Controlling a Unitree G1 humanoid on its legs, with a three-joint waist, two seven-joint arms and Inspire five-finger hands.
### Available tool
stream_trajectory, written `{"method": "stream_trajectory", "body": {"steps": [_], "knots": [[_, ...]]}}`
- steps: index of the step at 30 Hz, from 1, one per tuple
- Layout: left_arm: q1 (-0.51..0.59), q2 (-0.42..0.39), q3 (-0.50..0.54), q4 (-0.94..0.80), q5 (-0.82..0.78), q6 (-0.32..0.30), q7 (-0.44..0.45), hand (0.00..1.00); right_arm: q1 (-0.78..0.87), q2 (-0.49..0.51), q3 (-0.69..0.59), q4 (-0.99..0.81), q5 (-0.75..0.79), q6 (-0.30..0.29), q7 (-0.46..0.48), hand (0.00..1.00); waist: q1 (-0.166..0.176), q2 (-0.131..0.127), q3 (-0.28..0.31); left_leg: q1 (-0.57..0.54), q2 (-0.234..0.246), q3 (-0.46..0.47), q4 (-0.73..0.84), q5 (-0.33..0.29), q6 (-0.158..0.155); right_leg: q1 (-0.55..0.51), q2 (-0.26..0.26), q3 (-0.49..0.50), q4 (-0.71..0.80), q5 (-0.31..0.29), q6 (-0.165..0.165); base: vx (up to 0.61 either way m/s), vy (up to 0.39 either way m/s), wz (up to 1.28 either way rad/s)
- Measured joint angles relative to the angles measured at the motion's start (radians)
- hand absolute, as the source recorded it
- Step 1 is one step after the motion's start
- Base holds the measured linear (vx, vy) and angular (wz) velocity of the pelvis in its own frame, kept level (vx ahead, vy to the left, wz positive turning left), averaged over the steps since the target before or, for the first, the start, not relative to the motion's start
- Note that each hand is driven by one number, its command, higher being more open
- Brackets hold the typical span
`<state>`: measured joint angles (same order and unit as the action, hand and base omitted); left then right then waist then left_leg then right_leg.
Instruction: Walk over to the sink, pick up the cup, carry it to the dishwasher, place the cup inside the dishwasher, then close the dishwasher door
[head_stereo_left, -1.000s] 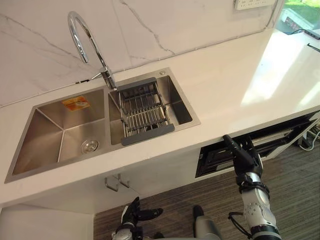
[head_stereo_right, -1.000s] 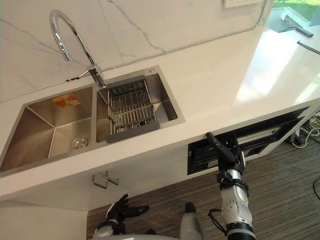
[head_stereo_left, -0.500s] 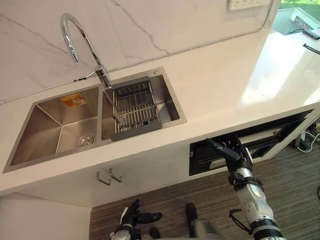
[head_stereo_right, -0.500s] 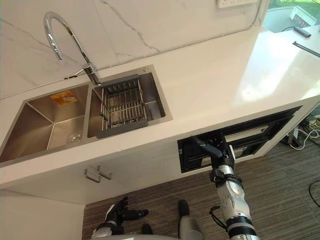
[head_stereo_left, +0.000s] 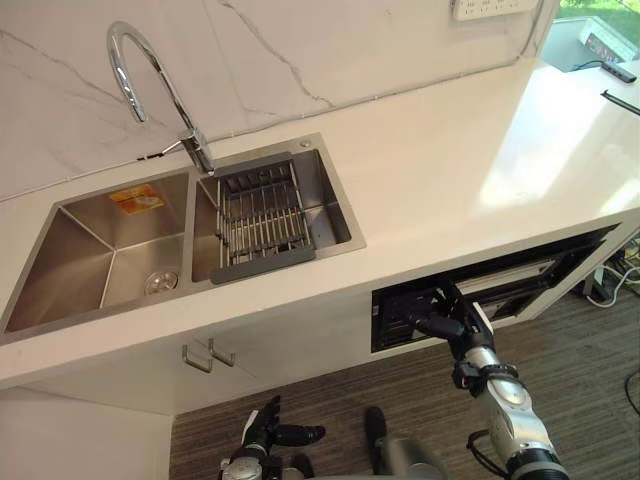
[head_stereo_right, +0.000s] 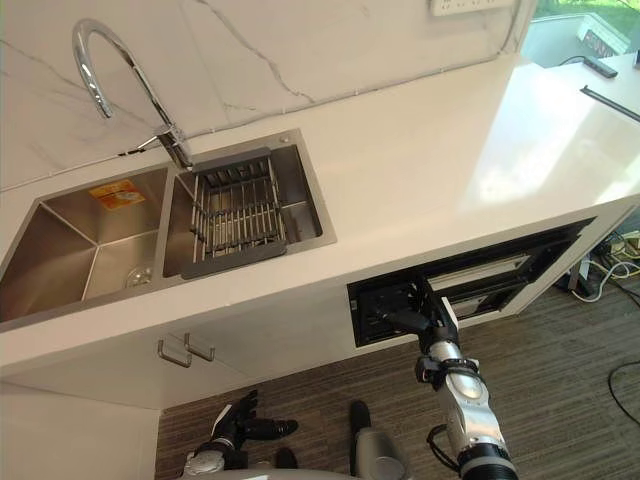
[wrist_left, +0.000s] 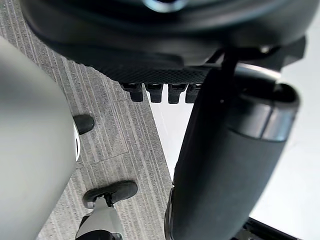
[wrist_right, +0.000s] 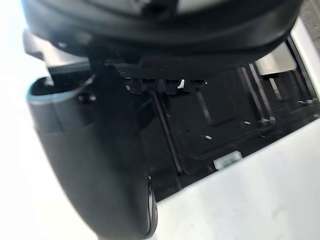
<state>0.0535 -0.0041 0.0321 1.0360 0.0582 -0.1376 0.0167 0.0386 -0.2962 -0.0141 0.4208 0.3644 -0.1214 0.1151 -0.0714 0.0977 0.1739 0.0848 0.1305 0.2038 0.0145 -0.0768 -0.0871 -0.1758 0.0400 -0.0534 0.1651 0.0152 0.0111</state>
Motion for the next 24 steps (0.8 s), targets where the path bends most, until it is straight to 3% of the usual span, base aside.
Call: {"method": "stream_trajectory", "body": {"steps": [3,10,17,24], "knots": [[0.0,0.016,-0.001,-0.002,0.001,0.0,0.001,1.0,0.042,0.025,-0.002,-0.002,-0.039,-0.011,-0.002,1.0,0.0,-0.026,-0.007,0.016,-0.006,-0.006,-0.001,0.011,0.003,0.003,-0.01,-0.008,0.036,-0.021,-0.03,0.07,0.038,0.12],[0.003,0.039,0.0,-0.003,-0.001,0.003,0.021,1.0,0.141,0.106,-0.018,0.021,-0.212,-0.026,-0.031,1.0,0.005,-0.076,-0.033,0.055,-0.032,-0.034,-0.029,0.012,0.011,0.019,-0.052,-0.035,0.102,-0.064,-0.024,0.08,0.057,0.16],[0.01,0.037,0.003,-0.018,-0.008,0.003,0.035,1.0,0.207,0.208,-0.015,0.219,-0.347,0.046,-0.049,1.0,0.03,-0.078,-0.041,0.074,-0.061,-0.062,-0.037,0.006,0.03,0.041,-0.093,-0.058,0.124,-0.089,-0.001,0.03,0.058,0.15],[0.037,0.039,0.012,-0.032,-0.037,0.007,0.062,1.0,0.181,0.223,-0.034,0.293,-0.428,0.051,-0.097,1.0,0.033,-0.094,-0.071,0.091,-0.077,-0.061,-0.05,0.0,0.037,0.06,-0.111,-0.058,0.112,-0.086,0.015,0.0,0.038,0.03]]}}
